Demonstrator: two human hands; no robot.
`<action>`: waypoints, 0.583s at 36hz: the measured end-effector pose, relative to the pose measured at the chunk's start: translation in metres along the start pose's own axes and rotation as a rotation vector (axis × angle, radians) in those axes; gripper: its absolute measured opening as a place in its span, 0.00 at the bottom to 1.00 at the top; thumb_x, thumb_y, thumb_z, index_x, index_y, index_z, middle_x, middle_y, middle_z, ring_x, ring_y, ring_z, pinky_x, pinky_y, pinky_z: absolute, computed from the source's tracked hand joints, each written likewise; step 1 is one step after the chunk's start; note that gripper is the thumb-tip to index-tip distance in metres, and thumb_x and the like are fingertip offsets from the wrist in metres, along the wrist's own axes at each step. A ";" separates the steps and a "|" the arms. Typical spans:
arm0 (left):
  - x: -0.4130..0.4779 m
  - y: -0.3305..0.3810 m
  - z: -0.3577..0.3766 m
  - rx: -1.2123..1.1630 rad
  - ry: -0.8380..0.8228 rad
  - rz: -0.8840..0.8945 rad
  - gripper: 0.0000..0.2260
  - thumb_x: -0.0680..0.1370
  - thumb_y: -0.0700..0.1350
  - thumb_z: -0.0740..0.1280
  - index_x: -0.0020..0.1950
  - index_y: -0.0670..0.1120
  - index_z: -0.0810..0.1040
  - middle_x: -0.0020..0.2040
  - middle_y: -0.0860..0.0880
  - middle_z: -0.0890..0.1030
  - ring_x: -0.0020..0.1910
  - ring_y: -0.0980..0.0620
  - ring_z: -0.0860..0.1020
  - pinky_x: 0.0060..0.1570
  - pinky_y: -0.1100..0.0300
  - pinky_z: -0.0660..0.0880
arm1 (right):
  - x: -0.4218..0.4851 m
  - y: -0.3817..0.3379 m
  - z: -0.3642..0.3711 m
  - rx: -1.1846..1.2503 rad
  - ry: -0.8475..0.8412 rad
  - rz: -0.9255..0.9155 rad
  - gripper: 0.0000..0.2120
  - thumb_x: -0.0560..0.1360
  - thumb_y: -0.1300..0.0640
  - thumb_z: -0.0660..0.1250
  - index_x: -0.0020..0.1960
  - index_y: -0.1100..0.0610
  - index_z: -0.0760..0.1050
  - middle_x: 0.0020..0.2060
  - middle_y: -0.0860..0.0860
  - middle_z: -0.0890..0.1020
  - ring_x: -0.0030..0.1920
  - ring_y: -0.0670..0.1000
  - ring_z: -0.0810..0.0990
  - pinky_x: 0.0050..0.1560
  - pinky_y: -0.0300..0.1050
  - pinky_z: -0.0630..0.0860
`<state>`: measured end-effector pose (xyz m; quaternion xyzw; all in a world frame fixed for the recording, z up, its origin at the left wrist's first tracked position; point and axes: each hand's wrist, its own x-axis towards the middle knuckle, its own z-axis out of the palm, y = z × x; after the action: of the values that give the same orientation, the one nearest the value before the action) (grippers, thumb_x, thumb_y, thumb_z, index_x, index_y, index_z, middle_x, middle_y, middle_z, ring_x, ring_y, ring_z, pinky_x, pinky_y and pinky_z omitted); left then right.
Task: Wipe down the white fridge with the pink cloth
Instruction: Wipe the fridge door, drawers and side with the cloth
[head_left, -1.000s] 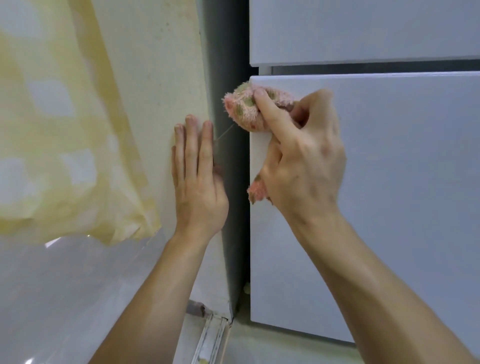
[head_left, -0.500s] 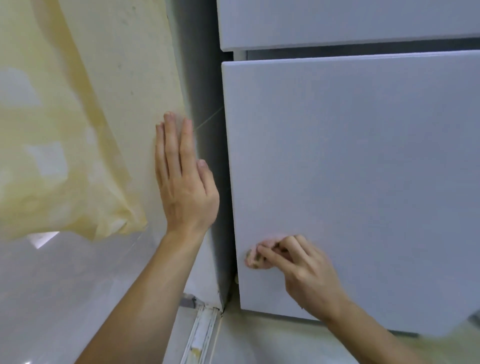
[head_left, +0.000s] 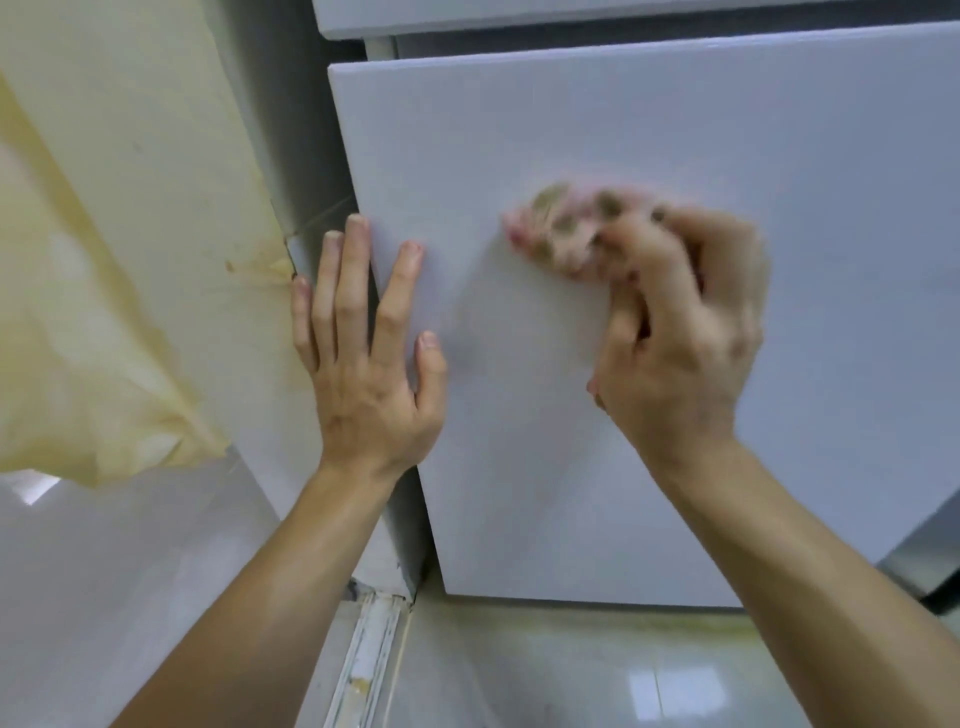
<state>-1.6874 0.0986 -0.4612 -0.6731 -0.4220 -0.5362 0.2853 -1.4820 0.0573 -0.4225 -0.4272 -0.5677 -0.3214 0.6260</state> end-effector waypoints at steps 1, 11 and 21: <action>0.000 0.000 0.000 -0.001 -0.004 0.004 0.25 0.82 0.43 0.62 0.79 0.42 0.69 0.81 0.36 0.63 0.82 0.38 0.59 0.81 0.36 0.54 | -0.016 0.005 0.000 -0.015 -0.034 -0.063 0.16 0.77 0.75 0.66 0.56 0.61 0.85 0.51 0.59 0.81 0.47 0.61 0.78 0.51 0.45 0.73; -0.010 0.015 0.006 -0.039 -0.037 0.062 0.24 0.83 0.42 0.58 0.80 0.43 0.67 0.80 0.35 0.63 0.81 0.33 0.58 0.78 0.33 0.59 | -0.193 0.075 -0.044 -0.018 -0.813 -0.372 0.24 0.66 0.77 0.70 0.58 0.59 0.81 0.51 0.54 0.82 0.44 0.56 0.74 0.38 0.52 0.75; -0.019 0.037 0.022 -0.037 -0.061 0.078 0.29 0.79 0.42 0.66 0.80 0.40 0.66 0.80 0.34 0.63 0.81 0.31 0.57 0.77 0.31 0.60 | -0.061 0.062 -0.045 0.014 -0.355 -0.167 0.17 0.79 0.72 0.64 0.57 0.56 0.85 0.50 0.58 0.83 0.47 0.57 0.78 0.50 0.48 0.78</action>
<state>-1.6458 0.0943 -0.4823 -0.7103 -0.3940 -0.5115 0.2803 -1.4167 0.0384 -0.4930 -0.4242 -0.7048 -0.2881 0.4902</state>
